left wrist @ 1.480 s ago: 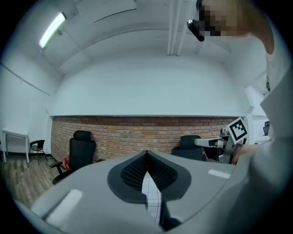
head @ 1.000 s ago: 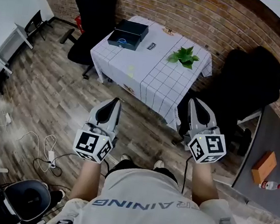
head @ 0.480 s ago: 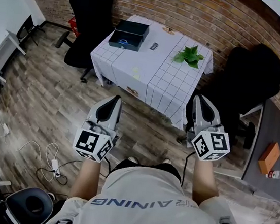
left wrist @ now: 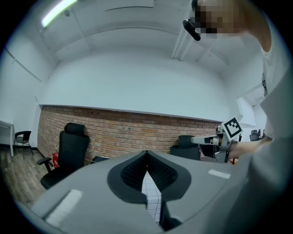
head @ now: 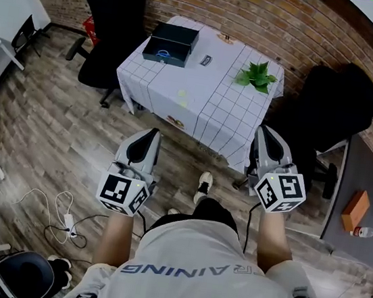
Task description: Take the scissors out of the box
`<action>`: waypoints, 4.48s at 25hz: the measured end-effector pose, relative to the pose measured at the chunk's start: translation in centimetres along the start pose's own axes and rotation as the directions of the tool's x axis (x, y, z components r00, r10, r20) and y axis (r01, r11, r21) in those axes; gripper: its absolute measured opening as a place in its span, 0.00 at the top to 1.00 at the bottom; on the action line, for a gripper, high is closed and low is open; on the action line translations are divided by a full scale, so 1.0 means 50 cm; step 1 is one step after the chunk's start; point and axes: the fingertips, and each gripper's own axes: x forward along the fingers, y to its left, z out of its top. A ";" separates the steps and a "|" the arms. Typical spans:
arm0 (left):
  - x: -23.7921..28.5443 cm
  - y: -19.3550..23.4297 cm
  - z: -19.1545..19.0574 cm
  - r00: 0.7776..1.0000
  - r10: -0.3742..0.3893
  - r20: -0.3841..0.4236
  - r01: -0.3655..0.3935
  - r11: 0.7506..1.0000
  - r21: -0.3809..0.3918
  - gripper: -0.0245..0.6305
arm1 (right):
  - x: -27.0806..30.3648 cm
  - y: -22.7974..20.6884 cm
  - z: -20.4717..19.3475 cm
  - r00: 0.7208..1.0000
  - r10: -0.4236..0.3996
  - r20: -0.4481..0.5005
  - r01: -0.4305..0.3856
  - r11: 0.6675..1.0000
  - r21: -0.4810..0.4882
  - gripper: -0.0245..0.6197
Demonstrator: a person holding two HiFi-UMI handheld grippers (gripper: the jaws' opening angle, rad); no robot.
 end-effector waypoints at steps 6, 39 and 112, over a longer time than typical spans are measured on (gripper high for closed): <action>0.066 0.066 -0.013 0.999 0.044 -0.027 -0.044 0.999 0.010 0.96 | 0.116 -0.006 -0.009 0.998 0.069 0.000 -0.069 0.998 -0.014 0.94; 0.640 0.207 0.021 0.996 0.024 -0.089 -0.018 0.997 0.074 0.96 | 0.558 -0.358 -0.017 0.998 0.063 -0.024 -0.060 0.992 0.115 0.94; 0.591 0.779 -0.194 0.926 0.305 -0.224 -0.342 0.927 -0.152 0.96 | 1.245 0.190 -0.508 0.400 0.370 -0.838 -0.713 0.701 -0.031 0.74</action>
